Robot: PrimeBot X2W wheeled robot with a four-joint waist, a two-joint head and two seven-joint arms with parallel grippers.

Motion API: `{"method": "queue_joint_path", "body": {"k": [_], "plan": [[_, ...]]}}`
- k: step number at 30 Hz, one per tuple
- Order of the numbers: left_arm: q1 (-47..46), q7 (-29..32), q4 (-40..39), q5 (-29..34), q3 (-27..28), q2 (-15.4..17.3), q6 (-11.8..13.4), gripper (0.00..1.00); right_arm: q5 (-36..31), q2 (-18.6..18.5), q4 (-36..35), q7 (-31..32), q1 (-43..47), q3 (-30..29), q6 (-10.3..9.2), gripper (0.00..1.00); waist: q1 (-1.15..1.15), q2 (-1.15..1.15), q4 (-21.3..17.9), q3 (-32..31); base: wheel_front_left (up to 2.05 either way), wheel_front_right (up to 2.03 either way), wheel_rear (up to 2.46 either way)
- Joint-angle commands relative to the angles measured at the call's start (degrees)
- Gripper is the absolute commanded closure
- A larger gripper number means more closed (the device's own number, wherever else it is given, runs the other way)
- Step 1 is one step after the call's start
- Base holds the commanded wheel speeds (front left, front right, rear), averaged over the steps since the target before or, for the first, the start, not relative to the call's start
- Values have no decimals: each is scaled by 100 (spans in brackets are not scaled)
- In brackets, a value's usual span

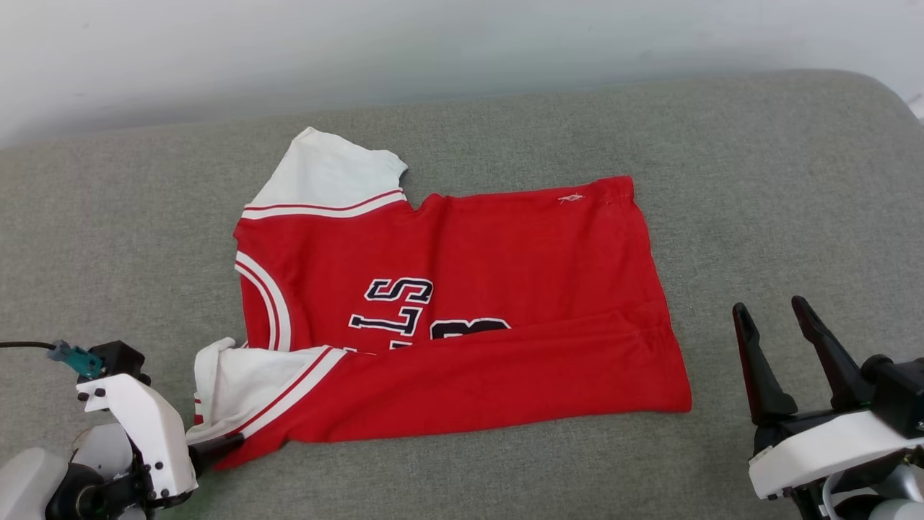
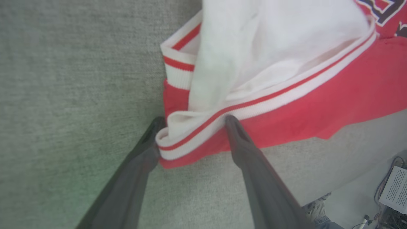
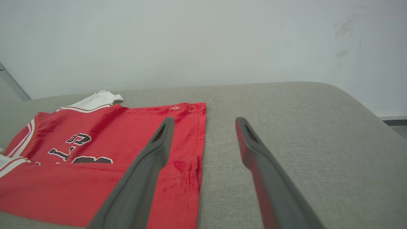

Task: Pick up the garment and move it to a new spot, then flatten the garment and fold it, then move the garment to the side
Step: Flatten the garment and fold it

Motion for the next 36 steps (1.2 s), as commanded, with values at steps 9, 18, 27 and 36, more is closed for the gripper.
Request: {"method": "queue_joint_path", "body": {"k": [9,18,27,36], "plan": [[72,-77,408,-83,-209,-512,-343,100,677,-269,-8,951,-77,-313,-2,0,1,0,134,-162,0,0,0],[-407,-581,-233,352,-20,-276,-308,100,1282,-789,458,3636,-353,-419,-2,0,1,0,529,-157,0,0,0],[-591,-679,-1012,542,11,-229,-93,100,1357,-678,1140,4594,-974,-2,-2,0,1,0,839,228,0,0,0],[-465,-706,-1199,548,-4,-220,-15,100,1478,-573,2275,4559,-1303,433,-2,86,1,0,900,384,0,0,0]]}}
